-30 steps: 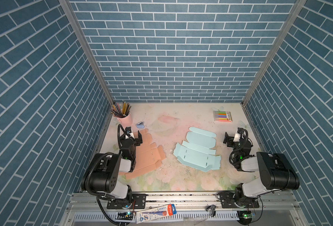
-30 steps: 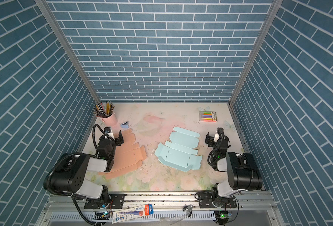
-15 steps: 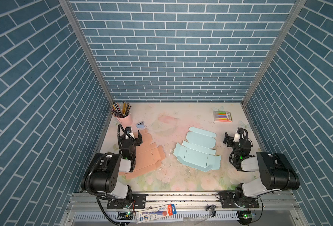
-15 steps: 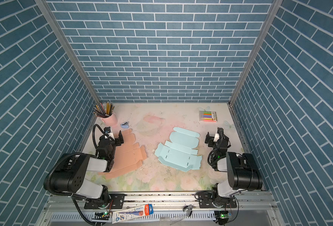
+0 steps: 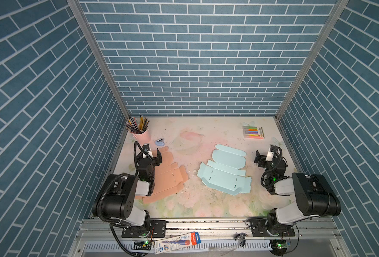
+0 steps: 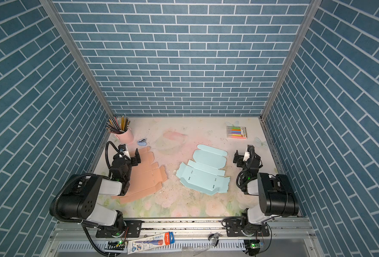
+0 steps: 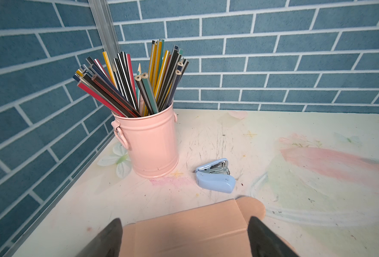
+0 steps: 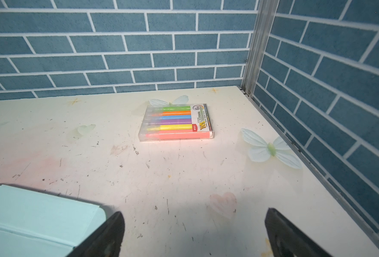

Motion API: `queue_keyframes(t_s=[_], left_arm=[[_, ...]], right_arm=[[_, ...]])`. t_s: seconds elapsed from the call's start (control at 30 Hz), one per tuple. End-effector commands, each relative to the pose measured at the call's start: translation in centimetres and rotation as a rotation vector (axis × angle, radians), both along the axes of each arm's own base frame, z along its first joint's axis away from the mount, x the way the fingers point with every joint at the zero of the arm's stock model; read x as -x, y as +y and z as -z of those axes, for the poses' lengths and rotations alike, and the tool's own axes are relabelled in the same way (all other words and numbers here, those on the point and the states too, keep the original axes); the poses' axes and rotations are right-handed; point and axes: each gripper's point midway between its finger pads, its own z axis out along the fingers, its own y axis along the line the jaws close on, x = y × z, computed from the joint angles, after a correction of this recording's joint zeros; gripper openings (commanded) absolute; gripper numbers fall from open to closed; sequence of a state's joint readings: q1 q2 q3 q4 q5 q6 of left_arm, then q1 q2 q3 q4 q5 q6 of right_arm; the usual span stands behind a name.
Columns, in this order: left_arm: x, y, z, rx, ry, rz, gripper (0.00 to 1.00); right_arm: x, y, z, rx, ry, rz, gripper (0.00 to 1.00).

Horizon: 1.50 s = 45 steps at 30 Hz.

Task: Fold the paper box

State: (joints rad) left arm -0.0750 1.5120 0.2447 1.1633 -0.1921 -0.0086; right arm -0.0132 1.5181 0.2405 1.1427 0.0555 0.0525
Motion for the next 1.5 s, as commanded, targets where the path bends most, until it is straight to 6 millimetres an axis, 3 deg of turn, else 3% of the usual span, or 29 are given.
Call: queue_keyframes(t_s=[0.0, 0.57, 0.77, 0.93, 1.07, 1.23, 1.37, 1.47], left_arm=[[-0.3, 0.1, -0.7, 0.000, -0.022, 0.000, 0.88], [-0.3, 0.1, -0.7, 0.000, -0.023, 0.002, 0.88], [0.0, -1.1, -2.6, -0.019, -0.029, 0.054, 0.88], [0.4, -1.5, -4.4, -0.033, -0.021, 0.069, 0.88], [0.8, -2.7, -5.4, -0.023, -0.003, 0.092, 0.88], [1.5, -4.2, -7.9, 0.114, -0.012, 0.112, 0.88], [1.3, -5.3, -8.5, 0.249, 0.071, 0.107, 0.88], [1.1, -7.7, -8.4, 0.341, 0.151, 0.194, 0.88]], right_arm=[[-0.6, 0.0, -1.1, 0.011, -0.032, -0.009, 0.98], [-0.6, 0.0, -1.1, -0.002, -0.032, -0.014, 0.98], [-0.6, 0.7, -2.4, 0.010, -0.015, -0.060, 0.99], [-0.3, 0.0, -3.9, 0.021, -0.027, -0.017, 0.99], [0.2, 0.1, -5.8, 0.062, -0.019, 0.035, 0.98], [0.7, 1.3, -8.9, 0.028, 0.006, 0.094, 0.99], [1.2, 2.2, -9.7, -0.057, 0.112, 0.127, 0.99], [1.8, 3.9, -9.5, -0.118, 0.164, 0.101, 0.98]])
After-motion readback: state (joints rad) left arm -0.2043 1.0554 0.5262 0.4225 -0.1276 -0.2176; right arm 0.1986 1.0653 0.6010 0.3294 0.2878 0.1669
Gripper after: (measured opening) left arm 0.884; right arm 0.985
